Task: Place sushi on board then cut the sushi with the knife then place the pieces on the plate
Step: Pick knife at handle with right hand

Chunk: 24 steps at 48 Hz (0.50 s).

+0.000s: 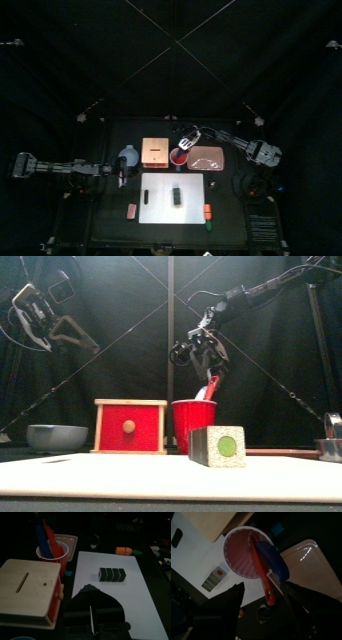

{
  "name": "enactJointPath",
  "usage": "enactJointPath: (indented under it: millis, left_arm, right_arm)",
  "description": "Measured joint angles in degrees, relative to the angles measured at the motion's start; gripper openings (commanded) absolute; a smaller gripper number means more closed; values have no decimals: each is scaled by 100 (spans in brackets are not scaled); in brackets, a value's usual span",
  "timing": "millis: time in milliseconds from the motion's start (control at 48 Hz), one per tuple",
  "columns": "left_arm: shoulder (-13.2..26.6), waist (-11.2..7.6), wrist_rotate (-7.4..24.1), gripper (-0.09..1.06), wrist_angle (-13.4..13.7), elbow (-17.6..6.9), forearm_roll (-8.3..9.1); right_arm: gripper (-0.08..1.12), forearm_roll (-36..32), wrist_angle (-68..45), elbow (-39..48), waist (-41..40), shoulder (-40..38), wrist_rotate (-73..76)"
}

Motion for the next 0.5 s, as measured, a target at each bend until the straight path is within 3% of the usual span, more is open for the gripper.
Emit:
enactJointPath:
  millis: [500]
  left_arm:
    - [-9, 9, 0, -2, -9, 88, -88]
  right_arm:
    - [90, 18, 132, -176, 158, 334, 18]
